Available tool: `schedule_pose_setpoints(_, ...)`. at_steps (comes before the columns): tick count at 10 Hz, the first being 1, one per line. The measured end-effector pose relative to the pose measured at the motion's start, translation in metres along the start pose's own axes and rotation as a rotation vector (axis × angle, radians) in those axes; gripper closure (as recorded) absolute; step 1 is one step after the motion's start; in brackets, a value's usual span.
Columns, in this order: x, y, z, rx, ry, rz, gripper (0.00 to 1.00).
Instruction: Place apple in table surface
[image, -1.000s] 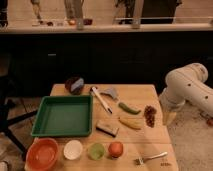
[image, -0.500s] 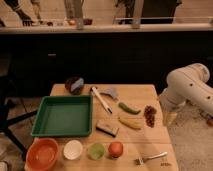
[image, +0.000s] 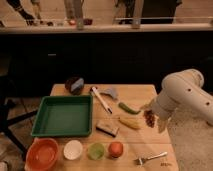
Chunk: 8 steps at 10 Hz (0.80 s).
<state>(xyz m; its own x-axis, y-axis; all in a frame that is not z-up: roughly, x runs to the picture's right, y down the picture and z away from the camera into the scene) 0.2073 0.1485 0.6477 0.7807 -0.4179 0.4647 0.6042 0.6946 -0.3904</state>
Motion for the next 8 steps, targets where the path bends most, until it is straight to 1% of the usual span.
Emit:
schedule_pose_setpoints(1,-0.013,0.002,0.003,-0.002,0.003,-0.076,0.2)
schedule_pose_setpoints(2,-0.039,0.005,0.009,-0.006,0.006,-0.192,0.2)
schedule_pose_setpoints(3,-0.058,0.011,0.015,-0.015,0.005,-0.271,0.2)
schedule_pose_setpoints(4,-0.072,0.013,0.02,-0.021,0.001,-0.328,0.2)
schedule_pose_setpoints(5,-0.082,0.014,0.024,-0.027,-0.001,-0.371,0.2)
schedule_pose_setpoints(6,-0.085,0.015,0.024,-0.028,-0.001,-0.383,0.2)
schedule_pose_setpoints(8,-0.085,0.015,0.024,-0.028,-0.001,-0.382,0.2)
